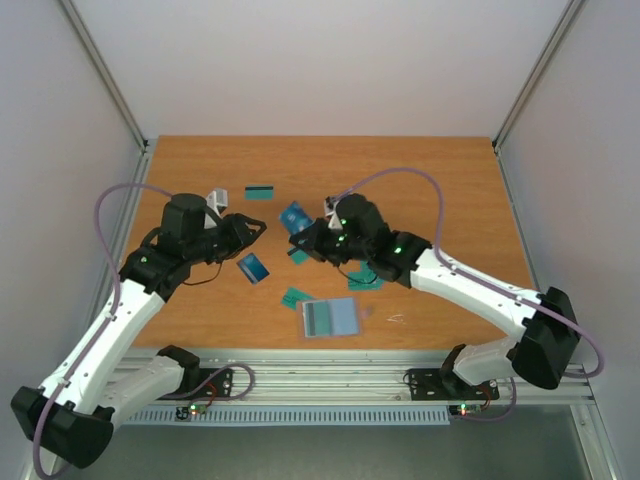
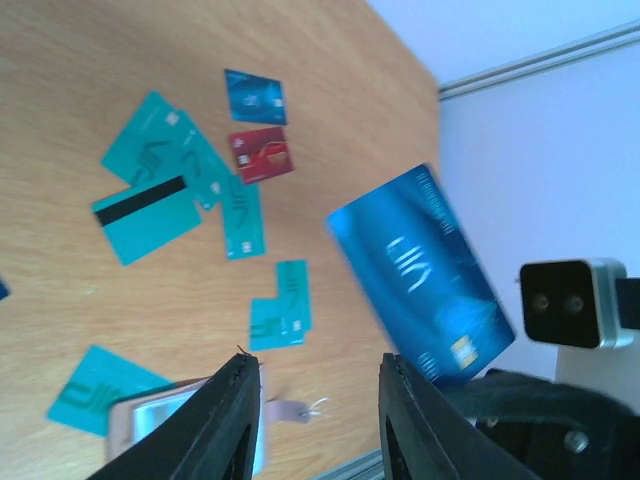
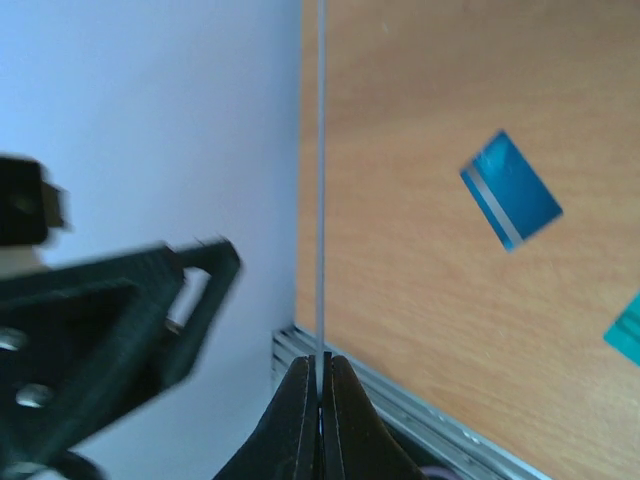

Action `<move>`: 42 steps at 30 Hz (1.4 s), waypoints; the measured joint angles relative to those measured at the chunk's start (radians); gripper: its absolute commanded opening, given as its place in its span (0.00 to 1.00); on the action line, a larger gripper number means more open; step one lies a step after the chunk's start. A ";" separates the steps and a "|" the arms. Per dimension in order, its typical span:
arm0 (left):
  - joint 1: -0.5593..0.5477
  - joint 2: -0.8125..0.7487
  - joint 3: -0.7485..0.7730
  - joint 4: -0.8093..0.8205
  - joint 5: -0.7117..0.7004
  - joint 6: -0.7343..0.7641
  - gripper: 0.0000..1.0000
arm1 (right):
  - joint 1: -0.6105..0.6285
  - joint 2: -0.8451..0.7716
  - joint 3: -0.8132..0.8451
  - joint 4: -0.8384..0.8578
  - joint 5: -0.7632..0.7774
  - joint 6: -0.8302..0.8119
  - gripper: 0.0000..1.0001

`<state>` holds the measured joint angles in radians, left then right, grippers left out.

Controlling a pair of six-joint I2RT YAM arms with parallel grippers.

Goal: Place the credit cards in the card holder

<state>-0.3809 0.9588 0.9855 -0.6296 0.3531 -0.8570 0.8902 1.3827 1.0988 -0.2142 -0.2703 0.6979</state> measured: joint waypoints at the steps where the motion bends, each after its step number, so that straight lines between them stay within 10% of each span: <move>1: 0.000 -0.013 -0.021 0.040 0.008 -0.034 0.36 | -0.018 -0.015 0.009 -0.002 0.000 0.002 0.01; 14: -0.027 -0.013 -0.120 0.537 0.079 -0.342 0.41 | -0.100 -0.073 0.012 0.131 -0.046 0.172 0.01; 42: -0.119 0.037 -0.160 0.799 0.028 -0.495 0.22 | -0.098 -0.054 0.011 0.350 -0.080 0.311 0.01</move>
<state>-0.5003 0.9958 0.8253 0.1696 0.3809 -1.3518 0.7921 1.3289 1.1099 0.1356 -0.3504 1.0092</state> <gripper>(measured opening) 0.242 0.024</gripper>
